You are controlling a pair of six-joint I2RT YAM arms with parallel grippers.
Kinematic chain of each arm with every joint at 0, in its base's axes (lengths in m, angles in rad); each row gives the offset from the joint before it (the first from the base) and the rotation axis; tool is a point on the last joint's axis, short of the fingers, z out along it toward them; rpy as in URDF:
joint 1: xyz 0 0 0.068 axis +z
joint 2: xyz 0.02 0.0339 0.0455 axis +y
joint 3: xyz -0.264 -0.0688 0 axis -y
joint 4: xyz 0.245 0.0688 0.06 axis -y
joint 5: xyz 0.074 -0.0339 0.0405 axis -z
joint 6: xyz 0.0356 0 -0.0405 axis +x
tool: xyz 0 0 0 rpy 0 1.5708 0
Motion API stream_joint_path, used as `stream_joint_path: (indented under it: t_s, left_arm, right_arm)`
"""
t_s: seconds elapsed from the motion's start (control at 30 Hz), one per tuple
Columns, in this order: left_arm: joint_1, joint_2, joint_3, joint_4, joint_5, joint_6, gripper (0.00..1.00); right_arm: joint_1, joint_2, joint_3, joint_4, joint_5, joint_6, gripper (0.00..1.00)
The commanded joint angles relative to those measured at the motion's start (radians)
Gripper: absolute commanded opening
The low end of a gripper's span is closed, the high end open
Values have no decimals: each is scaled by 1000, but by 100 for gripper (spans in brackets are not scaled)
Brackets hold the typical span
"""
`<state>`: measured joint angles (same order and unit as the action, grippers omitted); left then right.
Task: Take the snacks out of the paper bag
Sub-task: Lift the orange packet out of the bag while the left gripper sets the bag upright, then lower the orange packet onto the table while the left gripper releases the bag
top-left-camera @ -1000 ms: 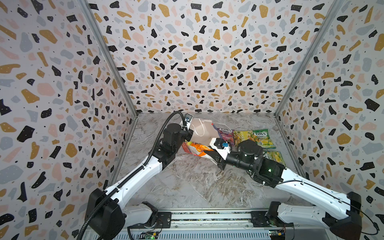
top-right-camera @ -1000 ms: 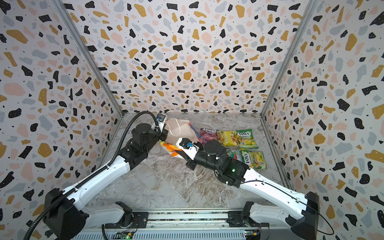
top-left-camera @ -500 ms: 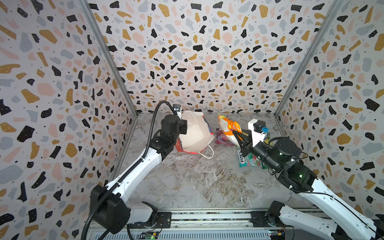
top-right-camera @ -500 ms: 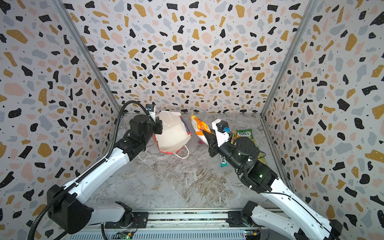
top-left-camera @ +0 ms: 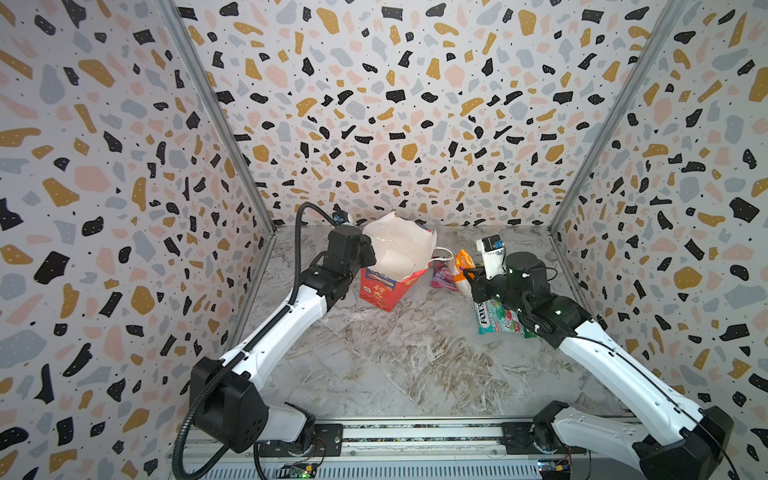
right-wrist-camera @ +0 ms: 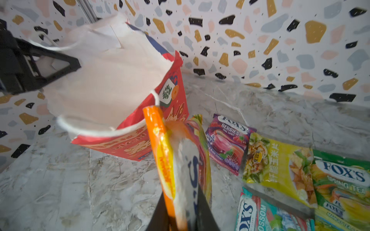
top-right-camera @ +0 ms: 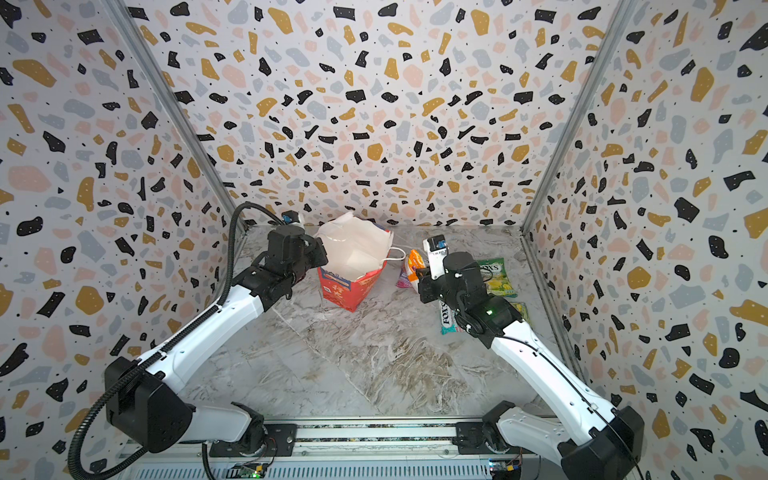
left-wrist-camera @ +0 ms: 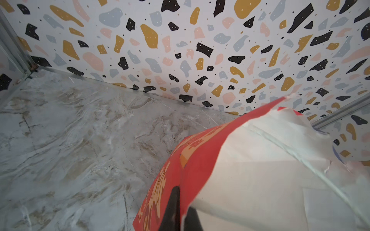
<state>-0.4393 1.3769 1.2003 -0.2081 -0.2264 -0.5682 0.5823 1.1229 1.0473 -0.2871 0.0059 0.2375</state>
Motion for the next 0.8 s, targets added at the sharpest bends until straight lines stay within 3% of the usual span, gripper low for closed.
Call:
stream_joint_path:
  t_s: [0.0,0.33,0.6,0.77]
  left_arm:
    - [2,-33,-34,77,47,-96,0]
    - [4,-76,-117,180,37,-198,0]
    - [15,-89,-133,207,38,-203,0]
    - [29,-85,-153,216,50,-179,10]
  right_arm:
    - [-8,16,-3,6,-29,23,8]
    - [-40,139,22,-34,-19,35,9]
    - [-41,208,76,-114,33,32,8]
    - [-39,255,95,-145,45,37,8]
